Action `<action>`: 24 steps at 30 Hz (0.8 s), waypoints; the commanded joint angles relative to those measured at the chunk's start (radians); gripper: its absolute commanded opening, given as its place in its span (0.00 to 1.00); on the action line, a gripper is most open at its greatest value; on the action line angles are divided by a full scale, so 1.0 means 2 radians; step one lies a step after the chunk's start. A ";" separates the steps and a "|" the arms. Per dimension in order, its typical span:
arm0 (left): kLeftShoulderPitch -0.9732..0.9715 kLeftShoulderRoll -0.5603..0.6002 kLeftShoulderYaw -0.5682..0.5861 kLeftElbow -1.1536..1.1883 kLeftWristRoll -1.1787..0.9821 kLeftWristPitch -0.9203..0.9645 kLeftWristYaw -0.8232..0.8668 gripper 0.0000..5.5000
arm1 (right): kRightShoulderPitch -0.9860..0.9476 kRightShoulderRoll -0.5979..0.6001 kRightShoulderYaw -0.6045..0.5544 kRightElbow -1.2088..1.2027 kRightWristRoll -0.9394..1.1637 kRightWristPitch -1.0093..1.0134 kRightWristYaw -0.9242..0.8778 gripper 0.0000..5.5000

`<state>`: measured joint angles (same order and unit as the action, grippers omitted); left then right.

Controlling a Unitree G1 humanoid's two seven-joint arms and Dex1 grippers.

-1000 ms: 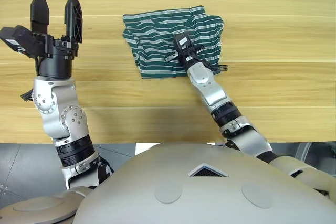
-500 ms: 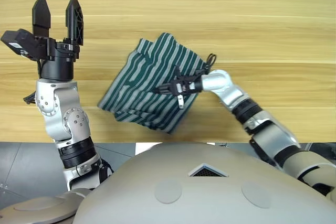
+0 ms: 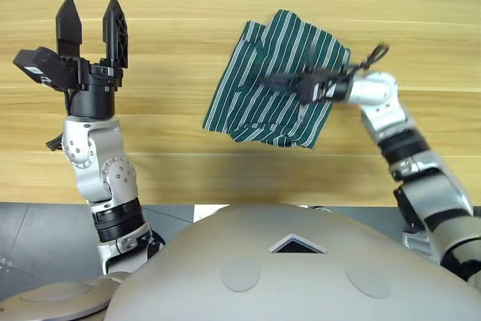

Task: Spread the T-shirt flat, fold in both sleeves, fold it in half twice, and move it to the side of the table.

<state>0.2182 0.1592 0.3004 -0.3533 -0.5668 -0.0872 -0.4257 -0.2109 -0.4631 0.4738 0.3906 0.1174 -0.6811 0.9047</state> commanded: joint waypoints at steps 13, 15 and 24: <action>0.002 0.008 -0.001 -0.011 0.002 0.000 0.002 0.72 | -0.010 0.135 -0.087 -0.048 -0.110 0.309 -0.288 0.00; 0.005 0.008 -0.002 -0.016 0.001 0.001 0.003 0.72 | -0.025 0.153 -0.076 0.000 -0.126 0.324 -0.298 0.00; 0.008 0.010 -0.006 -0.027 -0.001 0.009 0.005 0.72 | -0.077 0.264 -0.029 0.249 -0.174 0.308 -0.330 0.00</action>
<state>0.2339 0.1658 0.2958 -0.3950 -0.5701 -0.0907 -0.4231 -0.4014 0.0136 0.3820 0.7162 -0.2006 -0.1085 0.2449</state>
